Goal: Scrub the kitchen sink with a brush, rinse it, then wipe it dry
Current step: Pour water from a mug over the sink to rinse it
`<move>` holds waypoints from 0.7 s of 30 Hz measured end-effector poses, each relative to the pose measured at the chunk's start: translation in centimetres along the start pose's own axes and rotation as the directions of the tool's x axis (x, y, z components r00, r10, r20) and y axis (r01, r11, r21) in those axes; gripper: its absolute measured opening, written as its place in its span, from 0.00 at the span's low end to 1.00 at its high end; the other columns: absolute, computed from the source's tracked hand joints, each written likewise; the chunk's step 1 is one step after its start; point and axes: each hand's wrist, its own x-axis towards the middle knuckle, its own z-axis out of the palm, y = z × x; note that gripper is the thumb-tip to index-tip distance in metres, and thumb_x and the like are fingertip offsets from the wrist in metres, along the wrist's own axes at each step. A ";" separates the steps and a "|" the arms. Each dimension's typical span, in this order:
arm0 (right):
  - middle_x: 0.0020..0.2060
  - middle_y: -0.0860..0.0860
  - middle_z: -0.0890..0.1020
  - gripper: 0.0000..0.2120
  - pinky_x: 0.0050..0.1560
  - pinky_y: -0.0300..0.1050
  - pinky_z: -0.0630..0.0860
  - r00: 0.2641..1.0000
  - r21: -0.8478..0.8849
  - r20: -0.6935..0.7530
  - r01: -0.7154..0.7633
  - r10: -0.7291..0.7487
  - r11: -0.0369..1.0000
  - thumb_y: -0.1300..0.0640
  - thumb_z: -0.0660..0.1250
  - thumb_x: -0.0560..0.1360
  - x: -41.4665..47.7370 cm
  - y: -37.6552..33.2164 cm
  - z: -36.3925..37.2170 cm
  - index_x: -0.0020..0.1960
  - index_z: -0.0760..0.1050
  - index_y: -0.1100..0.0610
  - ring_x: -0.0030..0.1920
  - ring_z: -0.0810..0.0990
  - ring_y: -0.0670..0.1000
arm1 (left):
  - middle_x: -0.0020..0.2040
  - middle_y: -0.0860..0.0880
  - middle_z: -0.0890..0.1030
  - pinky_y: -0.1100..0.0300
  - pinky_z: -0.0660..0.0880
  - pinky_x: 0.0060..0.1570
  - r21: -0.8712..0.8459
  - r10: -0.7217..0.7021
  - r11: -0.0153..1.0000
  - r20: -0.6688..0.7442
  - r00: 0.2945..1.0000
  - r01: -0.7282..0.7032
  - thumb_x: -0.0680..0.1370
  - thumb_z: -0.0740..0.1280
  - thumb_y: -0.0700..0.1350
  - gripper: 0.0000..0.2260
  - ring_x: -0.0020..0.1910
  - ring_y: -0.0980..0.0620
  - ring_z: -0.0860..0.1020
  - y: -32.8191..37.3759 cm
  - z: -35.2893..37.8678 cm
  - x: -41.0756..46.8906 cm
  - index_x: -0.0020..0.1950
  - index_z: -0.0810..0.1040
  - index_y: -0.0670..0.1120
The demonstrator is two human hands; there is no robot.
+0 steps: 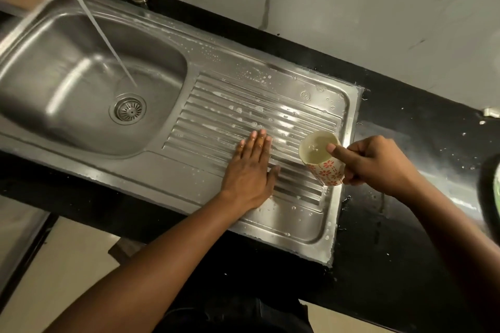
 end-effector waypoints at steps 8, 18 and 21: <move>0.27 0.50 0.85 0.24 0.37 0.51 0.84 0.993 -0.027 -0.099 -0.069 0.066 0.997 0.38 0.68 0.79 0.5 -2.2 1.4 0.36 0.84 0.55 0.27 0.85 0.48 | 0.84 0.43 0.40 0.42 0.44 0.82 0.023 0.234 0.972 0.011 0.972 -0.234 0.86 0.42 0.60 0.31 0.84 0.44 0.37 0.0 0.4 -0.6 0.85 0.43 0.43; 0.31 0.52 0.86 0.25 0.40 0.56 0.86 0.974 0.096 -0.182 -0.119 0.135 0.988 0.38 0.68 0.79 2.9 -4.0 1.4 0.40 0.84 0.59 0.28 0.86 0.50 | 0.84 0.42 0.35 0.42 0.40 0.82 -0.005 0.067 0.998 0.013 0.998 -0.067 0.85 0.39 0.63 0.34 0.82 0.43 0.33 -2.7 -1.4 3.7 0.84 0.36 0.43; 0.28 0.52 0.85 0.26 0.41 0.55 0.86 0.971 0.096 -0.190 -0.125 0.142 0.987 0.37 0.68 0.79 3.2 -3.9 0.8 0.40 0.84 0.59 0.28 0.86 0.50 | 0.84 0.42 0.39 0.41 0.44 0.82 0.010 0.172 0.985 0.024 0.985 -0.172 0.85 0.39 0.63 0.34 0.83 0.43 0.36 -1.5 -1.0 4.4 0.84 0.40 0.43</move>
